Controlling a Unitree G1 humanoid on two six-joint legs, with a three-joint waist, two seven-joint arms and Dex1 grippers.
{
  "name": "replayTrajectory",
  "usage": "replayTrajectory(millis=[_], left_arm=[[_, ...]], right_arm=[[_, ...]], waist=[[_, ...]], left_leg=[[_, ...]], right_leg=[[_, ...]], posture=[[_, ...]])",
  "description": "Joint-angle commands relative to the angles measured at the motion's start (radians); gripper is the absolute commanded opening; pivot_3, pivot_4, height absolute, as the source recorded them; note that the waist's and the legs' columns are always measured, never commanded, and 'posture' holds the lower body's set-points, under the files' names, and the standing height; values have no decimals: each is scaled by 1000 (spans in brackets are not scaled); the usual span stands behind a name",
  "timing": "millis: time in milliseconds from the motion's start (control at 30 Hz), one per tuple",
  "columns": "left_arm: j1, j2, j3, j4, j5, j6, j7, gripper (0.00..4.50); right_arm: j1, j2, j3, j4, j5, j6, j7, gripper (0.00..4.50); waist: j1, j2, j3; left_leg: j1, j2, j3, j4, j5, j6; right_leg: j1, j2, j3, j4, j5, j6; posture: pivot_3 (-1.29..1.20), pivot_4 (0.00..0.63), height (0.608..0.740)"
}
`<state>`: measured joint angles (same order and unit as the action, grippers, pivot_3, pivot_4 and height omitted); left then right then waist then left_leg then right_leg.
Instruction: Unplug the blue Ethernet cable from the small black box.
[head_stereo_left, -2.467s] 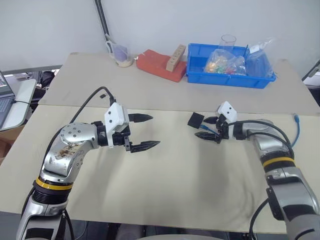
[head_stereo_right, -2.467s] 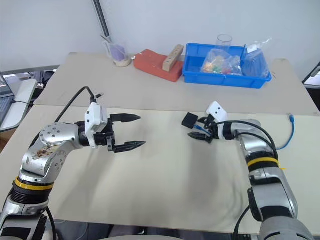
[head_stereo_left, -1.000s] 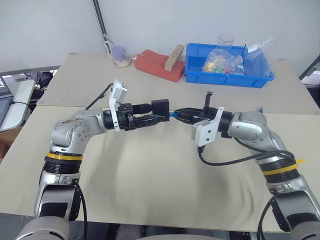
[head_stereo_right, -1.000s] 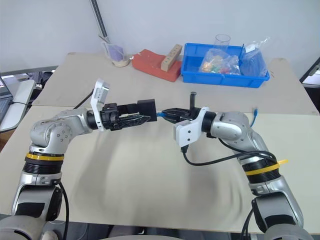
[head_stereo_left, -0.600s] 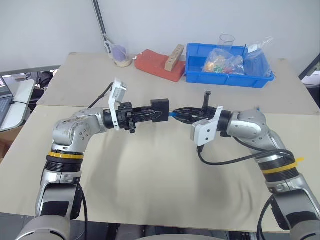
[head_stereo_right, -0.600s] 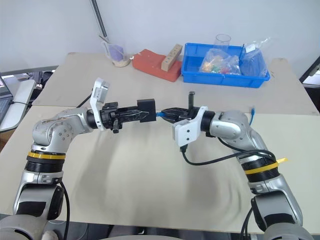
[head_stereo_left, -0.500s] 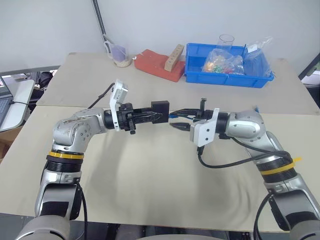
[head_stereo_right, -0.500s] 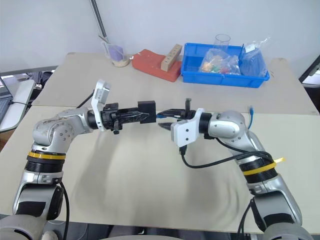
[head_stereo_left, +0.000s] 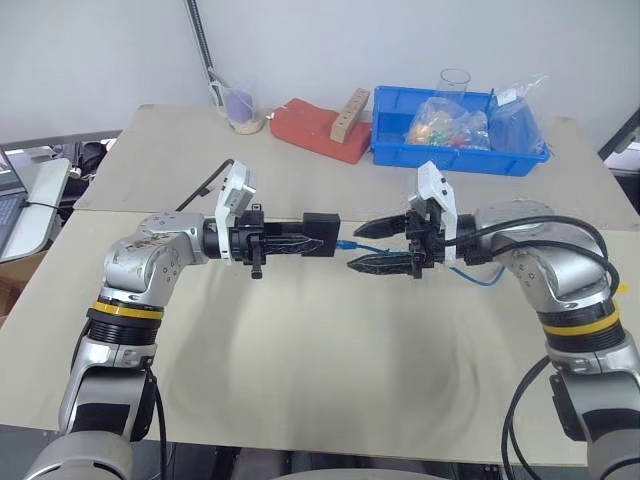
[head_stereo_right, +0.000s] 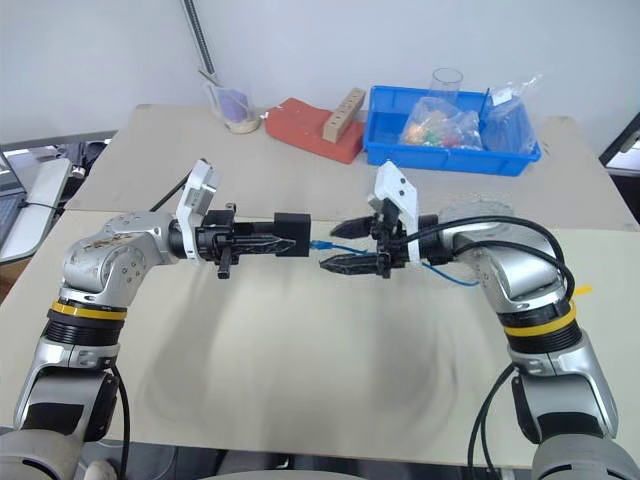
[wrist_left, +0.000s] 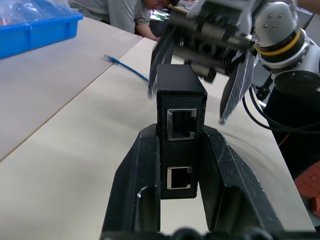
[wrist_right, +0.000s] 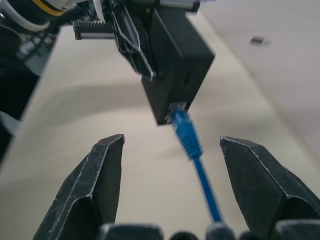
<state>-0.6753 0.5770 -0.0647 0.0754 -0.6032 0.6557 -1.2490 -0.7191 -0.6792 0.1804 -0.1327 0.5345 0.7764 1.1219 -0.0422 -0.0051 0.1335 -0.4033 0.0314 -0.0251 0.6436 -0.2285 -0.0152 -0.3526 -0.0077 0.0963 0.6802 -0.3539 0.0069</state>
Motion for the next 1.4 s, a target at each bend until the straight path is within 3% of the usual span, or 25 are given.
replayTrajectory(millis=[33,67,533,1400], left_arm=[[-30,3,4,-38,-5,-11,-16,527],[-31,4,4,-41,-5,-8,-17,527],[-33,-5,-10,-57,3,-8,-35,527],[-17,4,-19,-74,11,-16,-56,527]], right_arm=[[-37,-7,-14,-1,7,1,24,2577],[-39,-5,-12,4,0,-5,25,2307],[-84,48,-1,47,10,35,27,2307],[-95,51,30,89,-26,10,95,2307]], waist=[[0,0,0],[0,0,0],[0,0,0],[0,0,0]], left_leg=[[0,0,0,0,0,0],[0,0,0,0,0,0],[-1,0,0,0,0,0],[-1,0,0,0,0,0]], right_leg=[[0,0,0,0,0,0],[0,0,0,0,0,0],[-1,0,0,0,0,0],[-1,0,0,0,0,0]], posture=[[0,150,740],[0,150,740],[0,150,740],[0,150,740]])
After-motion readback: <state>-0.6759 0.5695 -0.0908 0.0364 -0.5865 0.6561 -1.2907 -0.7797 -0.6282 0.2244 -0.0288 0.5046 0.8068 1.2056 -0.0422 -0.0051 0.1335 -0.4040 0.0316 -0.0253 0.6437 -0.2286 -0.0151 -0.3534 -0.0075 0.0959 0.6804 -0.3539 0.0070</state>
